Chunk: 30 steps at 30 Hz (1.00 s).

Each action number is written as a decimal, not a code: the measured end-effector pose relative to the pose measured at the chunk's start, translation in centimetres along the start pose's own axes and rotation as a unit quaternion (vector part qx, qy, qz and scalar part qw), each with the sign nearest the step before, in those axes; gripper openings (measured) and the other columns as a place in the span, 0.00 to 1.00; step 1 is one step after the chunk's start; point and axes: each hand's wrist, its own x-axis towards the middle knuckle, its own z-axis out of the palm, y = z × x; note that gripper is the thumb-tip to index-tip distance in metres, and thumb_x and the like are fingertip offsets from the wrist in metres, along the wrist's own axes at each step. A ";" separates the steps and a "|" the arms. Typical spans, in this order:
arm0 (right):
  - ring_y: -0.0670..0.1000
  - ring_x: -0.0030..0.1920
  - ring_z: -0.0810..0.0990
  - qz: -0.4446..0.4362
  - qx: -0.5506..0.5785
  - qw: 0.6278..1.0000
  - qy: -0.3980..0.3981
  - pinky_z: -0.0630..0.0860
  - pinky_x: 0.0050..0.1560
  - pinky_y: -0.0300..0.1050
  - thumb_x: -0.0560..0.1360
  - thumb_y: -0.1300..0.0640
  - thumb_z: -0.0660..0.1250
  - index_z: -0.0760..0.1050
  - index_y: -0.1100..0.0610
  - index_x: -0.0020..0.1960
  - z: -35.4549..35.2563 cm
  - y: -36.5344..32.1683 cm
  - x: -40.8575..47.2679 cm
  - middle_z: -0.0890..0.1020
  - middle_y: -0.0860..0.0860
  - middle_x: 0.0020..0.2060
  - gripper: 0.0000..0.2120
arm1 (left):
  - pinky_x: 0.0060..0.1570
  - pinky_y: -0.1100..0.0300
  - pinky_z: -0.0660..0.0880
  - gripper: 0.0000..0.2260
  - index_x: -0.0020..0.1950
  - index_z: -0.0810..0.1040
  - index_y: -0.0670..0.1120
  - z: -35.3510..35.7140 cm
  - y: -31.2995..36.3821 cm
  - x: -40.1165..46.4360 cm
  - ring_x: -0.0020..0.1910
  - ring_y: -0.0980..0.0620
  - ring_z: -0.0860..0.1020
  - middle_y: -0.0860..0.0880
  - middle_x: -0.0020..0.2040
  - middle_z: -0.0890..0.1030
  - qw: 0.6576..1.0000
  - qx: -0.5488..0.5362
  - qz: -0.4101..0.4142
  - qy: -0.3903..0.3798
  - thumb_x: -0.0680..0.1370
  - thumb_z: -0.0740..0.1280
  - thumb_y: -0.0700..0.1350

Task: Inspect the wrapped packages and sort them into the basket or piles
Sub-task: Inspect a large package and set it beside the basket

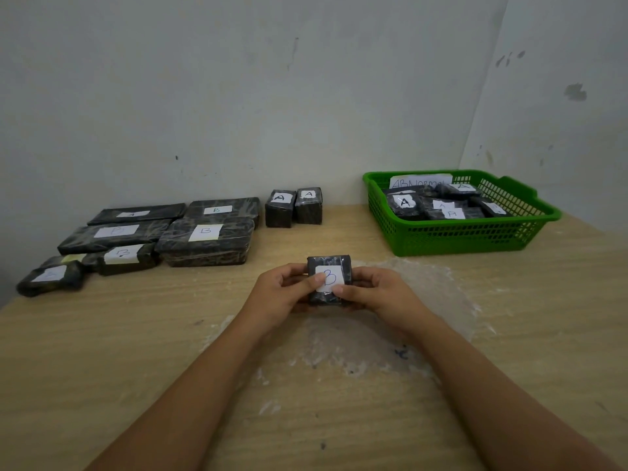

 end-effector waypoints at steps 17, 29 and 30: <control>0.49 0.45 0.86 -0.007 -0.034 0.999 0.023 0.82 0.43 0.42 0.77 0.57 0.73 0.83 0.61 0.57 0.3 -0.3 -0.2 0.88 0.56 0.48 0.11 | 0.55 0.52 0.82 0.22 0.60 0.83 0.43 -0.2 -0.1 0.1 0.53 0.47 0.86 0.45 0.52 0.88 0.999 0.036 0.027 -0.001 0.68 0.79 0.48; 0.58 0.52 0.87 0.000 0.006 1.000 0.003 0.83 0.55 0.50 0.75 0.61 0.75 0.83 0.63 0.57 0.3 -0.2 -0.3 0.88 0.58 0.49 0.12 | 0.55 0.53 0.82 0.13 0.56 0.85 0.41 0.2 0.8 -0.5 0.52 0.45 0.86 0.44 0.50 0.88 1.000 -0.001 0.005 -0.010 0.74 0.77 0.43; 0.57 0.51 0.87 -0.002 0.006 1.000 0.004 0.83 0.54 0.49 0.74 0.61 0.75 0.83 0.62 0.56 0.3 -0.3 -0.3 0.88 0.58 0.49 0.11 | 0.54 0.54 0.82 0.12 0.56 0.85 0.41 0.2 0.9 -0.5 0.52 0.45 0.87 0.44 0.49 0.88 1.000 -0.006 0.005 -0.007 0.74 0.76 0.43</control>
